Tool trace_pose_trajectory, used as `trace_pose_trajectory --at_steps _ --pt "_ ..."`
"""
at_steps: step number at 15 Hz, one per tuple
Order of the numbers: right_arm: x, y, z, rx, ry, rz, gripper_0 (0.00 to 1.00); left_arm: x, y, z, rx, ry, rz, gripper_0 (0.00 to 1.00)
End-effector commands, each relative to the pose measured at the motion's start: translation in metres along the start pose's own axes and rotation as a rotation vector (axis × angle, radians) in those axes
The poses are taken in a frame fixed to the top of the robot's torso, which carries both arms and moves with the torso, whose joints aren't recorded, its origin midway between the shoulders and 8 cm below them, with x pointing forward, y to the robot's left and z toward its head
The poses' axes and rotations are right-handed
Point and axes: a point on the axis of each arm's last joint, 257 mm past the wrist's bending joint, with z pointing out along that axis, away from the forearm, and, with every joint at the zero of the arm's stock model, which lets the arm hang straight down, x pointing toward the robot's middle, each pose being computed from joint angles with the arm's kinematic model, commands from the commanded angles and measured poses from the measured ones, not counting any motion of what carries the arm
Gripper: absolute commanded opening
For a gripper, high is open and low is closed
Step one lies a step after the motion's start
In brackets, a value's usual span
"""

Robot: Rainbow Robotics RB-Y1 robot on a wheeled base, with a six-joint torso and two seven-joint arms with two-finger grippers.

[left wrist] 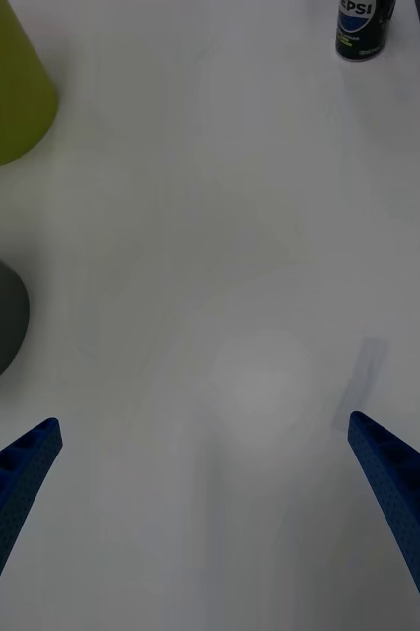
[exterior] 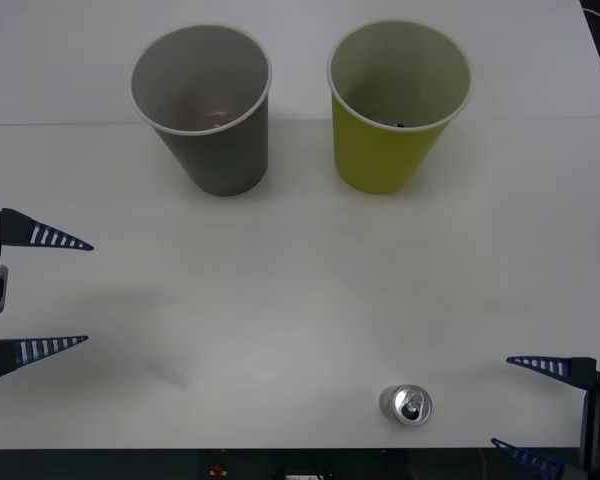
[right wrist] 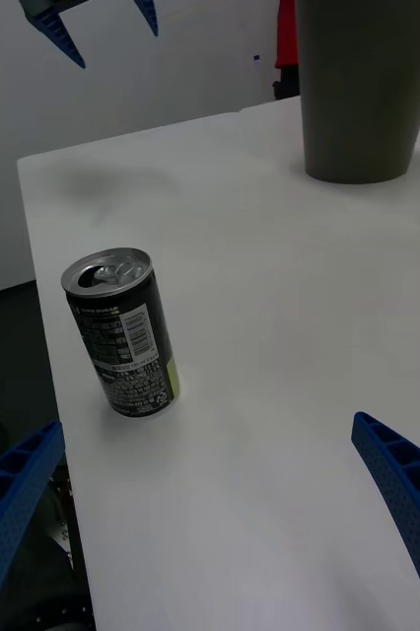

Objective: Put the can into the green bin and the plastic bottle into the gray bin

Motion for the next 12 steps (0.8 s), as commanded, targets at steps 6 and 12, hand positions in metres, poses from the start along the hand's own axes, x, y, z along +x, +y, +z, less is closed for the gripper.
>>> trace_pose_trajectory --at_steps 6,12 --pt "0.001 0.036 0.052 -0.034 -0.089 0.023 1.00 0.000 0.000 0.000 0.000 0.000 0.000 1.00" --pt "0.007 0.047 0.081 -0.035 -0.096 0.016 1.00 0.000 0.000 0.000 0.000 0.000 0.000 1.00"
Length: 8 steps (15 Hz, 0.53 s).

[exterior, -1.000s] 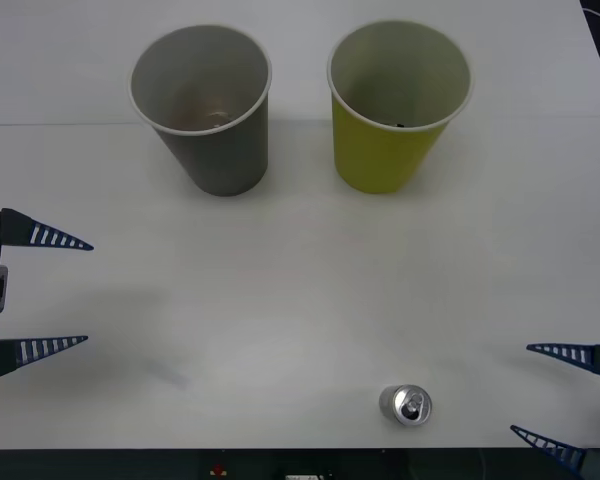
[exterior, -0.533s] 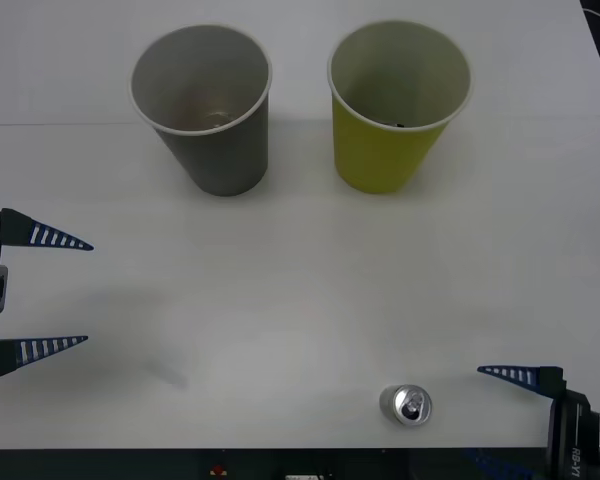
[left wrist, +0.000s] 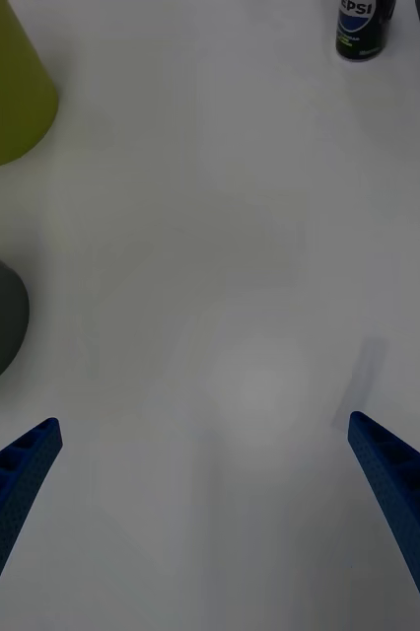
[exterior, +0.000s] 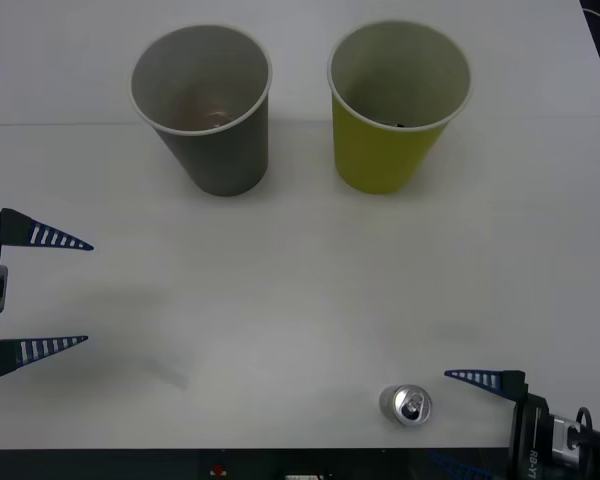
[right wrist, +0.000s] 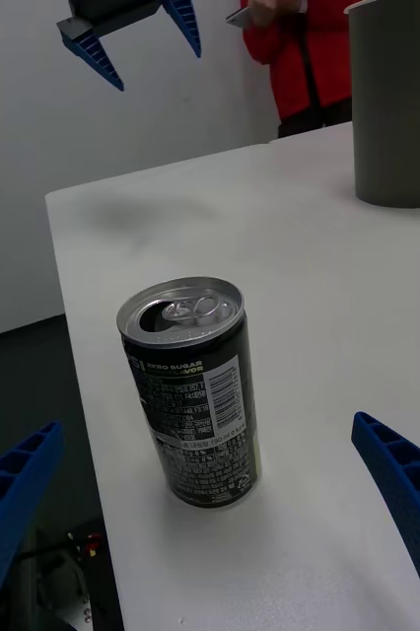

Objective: Put the can into the green bin and the plastic bottle into the gray bin

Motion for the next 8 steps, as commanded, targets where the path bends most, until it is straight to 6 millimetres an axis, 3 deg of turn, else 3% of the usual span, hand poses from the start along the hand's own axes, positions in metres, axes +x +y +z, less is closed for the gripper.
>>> trace_pose_trajectory --at_steps 1,8 --pt "0.002 0.003 0.014 0.001 -0.009 -0.007 1.00 0.000 0.000 0.000 0.000 0.000 0.000 1.00" --pt "0.004 0.006 0.050 0.003 -0.030 -0.026 1.00 0.000 0.000 0.000 0.000 0.000 0.000 1.00"
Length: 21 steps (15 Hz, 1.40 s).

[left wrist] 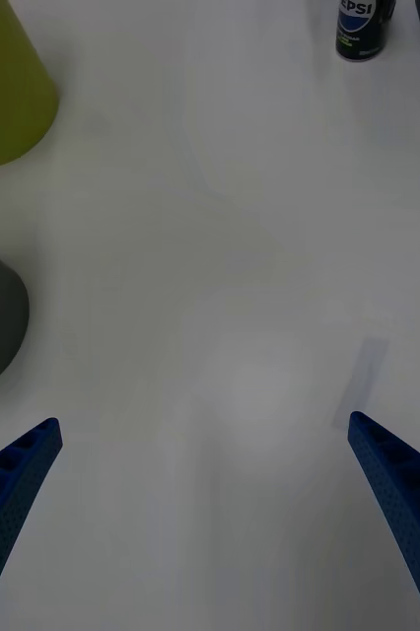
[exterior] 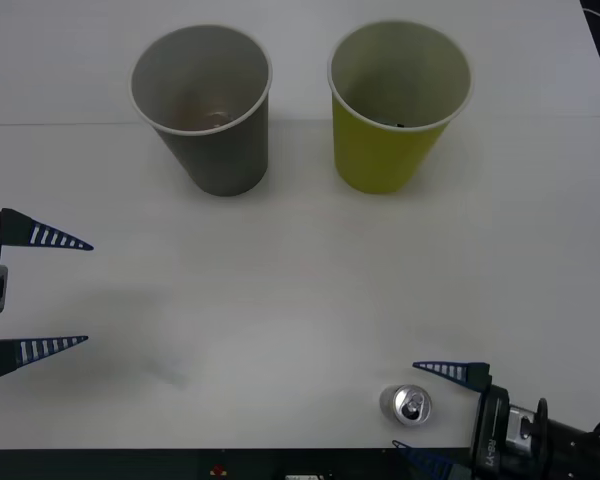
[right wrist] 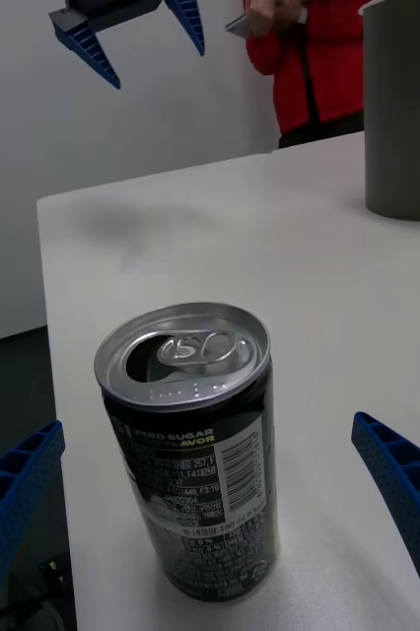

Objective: Put the can into the green bin and the plastic bottle into the gray bin

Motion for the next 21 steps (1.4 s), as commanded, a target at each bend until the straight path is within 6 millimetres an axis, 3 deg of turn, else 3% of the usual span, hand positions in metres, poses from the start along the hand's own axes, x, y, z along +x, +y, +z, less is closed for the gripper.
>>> trace_pose_trajectory --at_steps 1,8,9,10,11,21 --pt "-0.001 0.004 0.009 -0.009 -0.010 -0.012 1.00 0.000 0.000 0.000 0.000 0.000 0.000 1.00" --pt "-0.003 0.007 0.027 -0.008 -0.032 -0.054 0.98 0.000 0.000 0.000 0.000 0.000 0.000 1.00" --pt "-0.001 0.007 0.028 -0.009 -0.027 -0.055 0.66 0.000 0.000 0.000 0.000 0.000 0.000 1.00" --pt "0.000 0.006 0.030 -0.004 -0.021 -0.054 0.16 0.000 0.000 0.000 0.000 0.000 0.000 1.00" --pt "0.001 0.006 0.031 -0.003 -0.020 -0.059 0.01 0.000 0.000 0.000 0.000 0.000 0.000 1.00" --pt "-0.004 -0.010 0.031 0.023 -0.028 -0.026 0.00 0.000 0.000 0.000 0.000 0.000 0.000 1.00"
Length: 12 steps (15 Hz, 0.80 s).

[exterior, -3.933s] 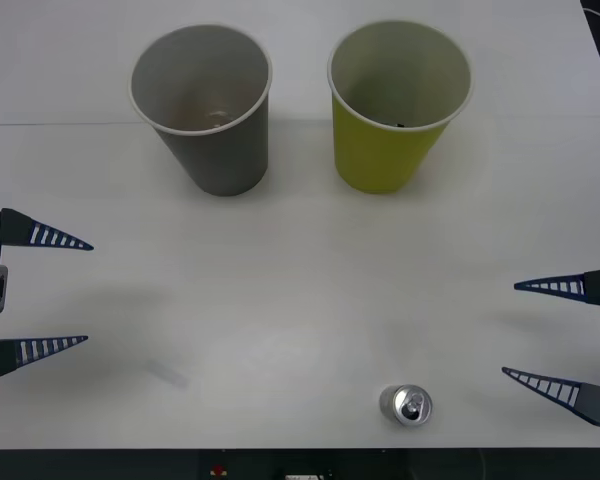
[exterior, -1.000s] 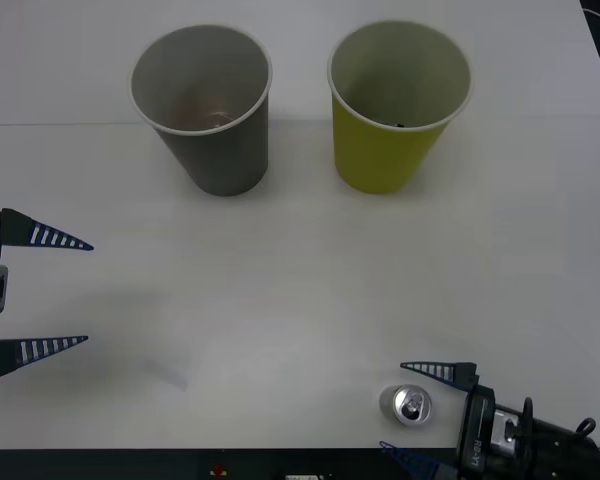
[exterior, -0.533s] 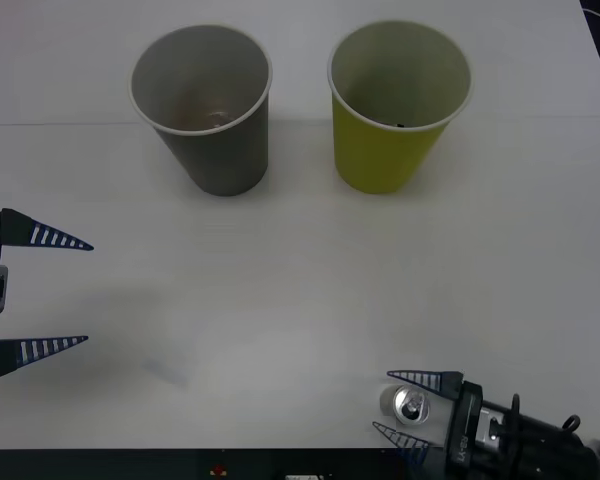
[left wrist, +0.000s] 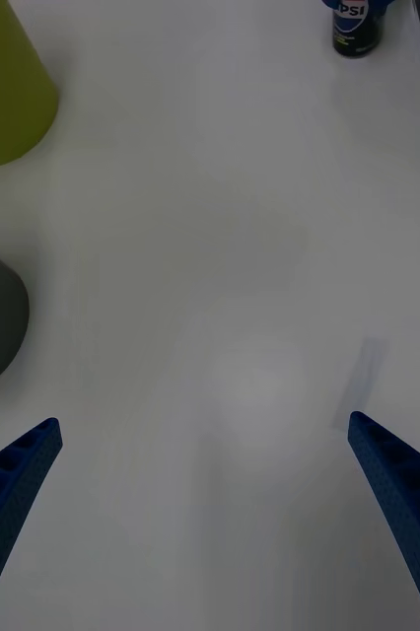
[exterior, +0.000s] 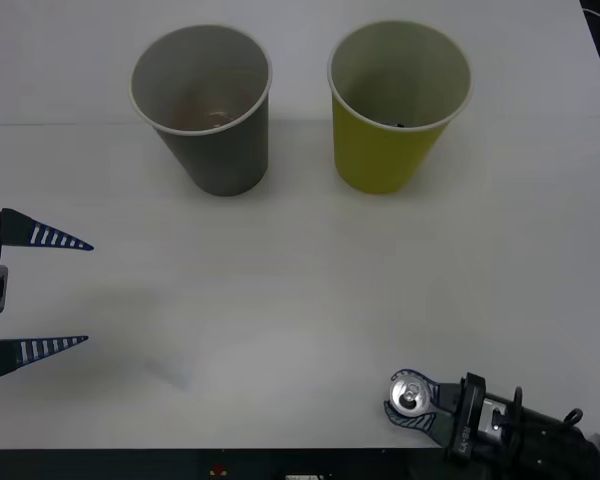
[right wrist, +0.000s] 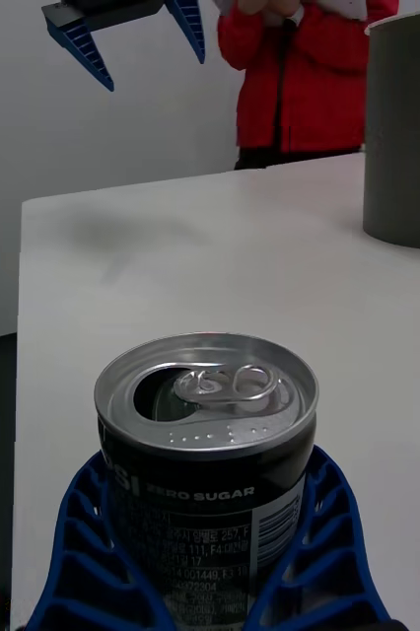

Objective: Put the can into the green bin and the plastic bottle into the gray bin

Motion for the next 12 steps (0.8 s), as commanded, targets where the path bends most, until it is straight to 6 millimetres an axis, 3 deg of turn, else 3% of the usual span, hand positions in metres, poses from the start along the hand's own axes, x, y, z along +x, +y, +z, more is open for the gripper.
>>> trace_pose_trajectory --at_steps 1,5,12 --pt "-0.002 -0.005 0.000 0.002 -0.003 0.043 0.00 0.000 0.000 0.000 0.000 0.000 0.000 1.00" --pt "-0.013 -0.017 0.001 -0.002 -0.004 0.067 0.00 0.000 0.000 0.000 0.000 0.000 0.000 1.00" --pt "-0.061 -0.034 -0.016 -0.030 0.089 0.068 0.00 0.000 0.000 0.000 0.000 0.000 0.000 1.00"
